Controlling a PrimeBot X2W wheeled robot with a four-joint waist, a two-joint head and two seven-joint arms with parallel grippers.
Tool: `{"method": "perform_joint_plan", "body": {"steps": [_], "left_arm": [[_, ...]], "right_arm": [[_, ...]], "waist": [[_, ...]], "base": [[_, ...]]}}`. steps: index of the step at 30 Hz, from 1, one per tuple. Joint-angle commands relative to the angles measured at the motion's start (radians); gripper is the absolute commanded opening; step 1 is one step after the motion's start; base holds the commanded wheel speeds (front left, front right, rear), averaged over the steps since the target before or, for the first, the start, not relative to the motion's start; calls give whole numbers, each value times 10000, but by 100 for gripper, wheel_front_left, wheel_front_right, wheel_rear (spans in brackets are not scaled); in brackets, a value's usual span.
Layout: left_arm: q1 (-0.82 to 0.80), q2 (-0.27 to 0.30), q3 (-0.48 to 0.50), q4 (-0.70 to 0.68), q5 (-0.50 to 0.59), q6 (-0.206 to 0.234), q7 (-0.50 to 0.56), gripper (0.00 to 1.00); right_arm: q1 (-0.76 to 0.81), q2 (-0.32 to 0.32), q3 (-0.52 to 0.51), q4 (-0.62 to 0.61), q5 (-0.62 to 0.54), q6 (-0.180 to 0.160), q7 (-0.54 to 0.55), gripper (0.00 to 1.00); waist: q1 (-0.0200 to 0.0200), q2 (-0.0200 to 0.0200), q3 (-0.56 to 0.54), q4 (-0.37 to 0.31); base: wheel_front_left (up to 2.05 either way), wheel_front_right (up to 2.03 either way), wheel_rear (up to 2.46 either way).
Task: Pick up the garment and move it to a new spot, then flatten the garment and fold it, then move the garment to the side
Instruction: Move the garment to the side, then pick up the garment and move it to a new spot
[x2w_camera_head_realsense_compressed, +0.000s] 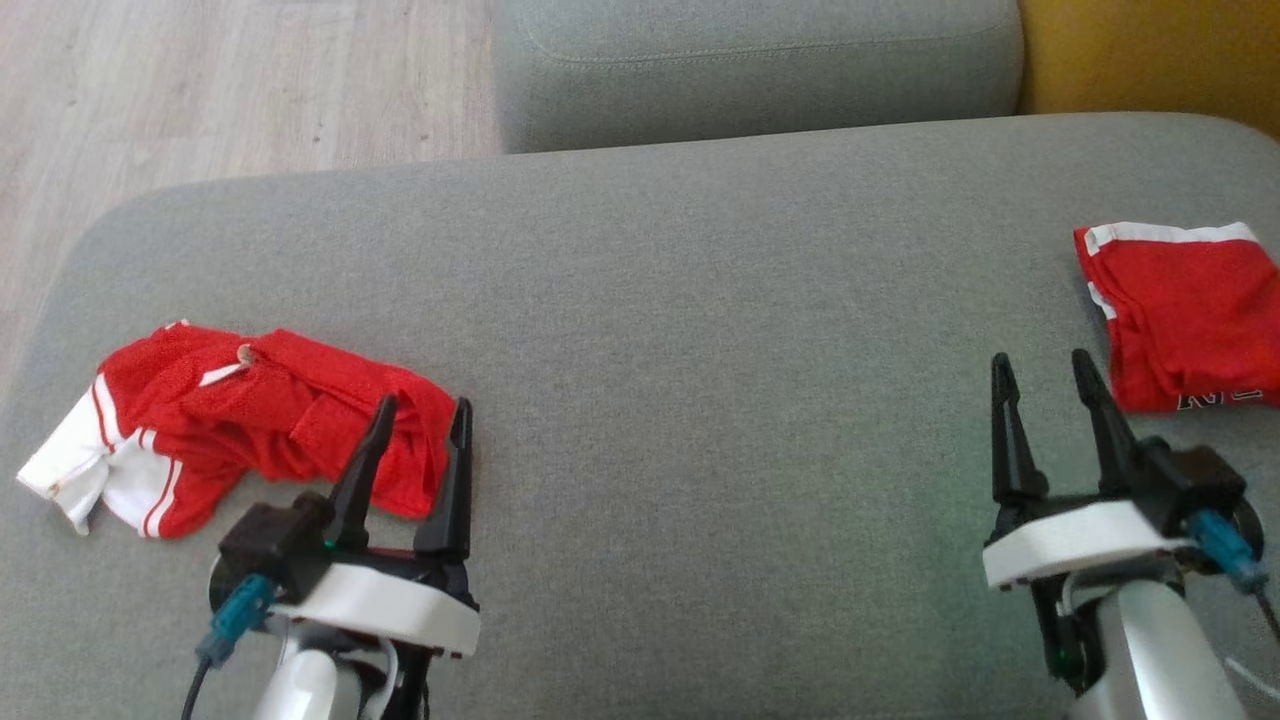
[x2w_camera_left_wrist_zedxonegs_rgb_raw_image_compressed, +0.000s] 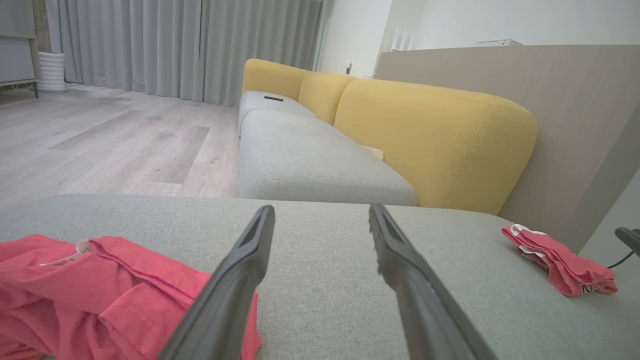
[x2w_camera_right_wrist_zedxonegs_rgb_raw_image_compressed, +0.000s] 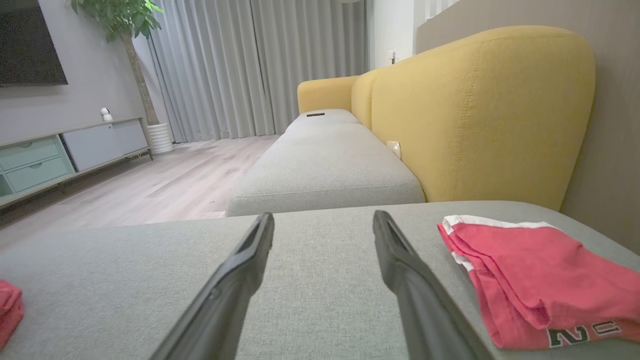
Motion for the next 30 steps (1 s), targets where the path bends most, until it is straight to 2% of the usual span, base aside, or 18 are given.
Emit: {"method": "perform_joint_plan", "body": {"steps": [1, 30], "left_arm": [[-276, 62, 365, -345, -41, 13, -51, 100], [-204, 62, 287, -385, -58, 62, -51, 100]], "right_arm": [[-278, 33, 294, -428, 33, -9, -131, 100], [192, 37, 413, -773, 171, -9, -177, 100]], "waist": [[1, -1, -10, -3], [1, -1, -7, -64]], "base": [[0, 0, 0], [0, 0, 0]]}}
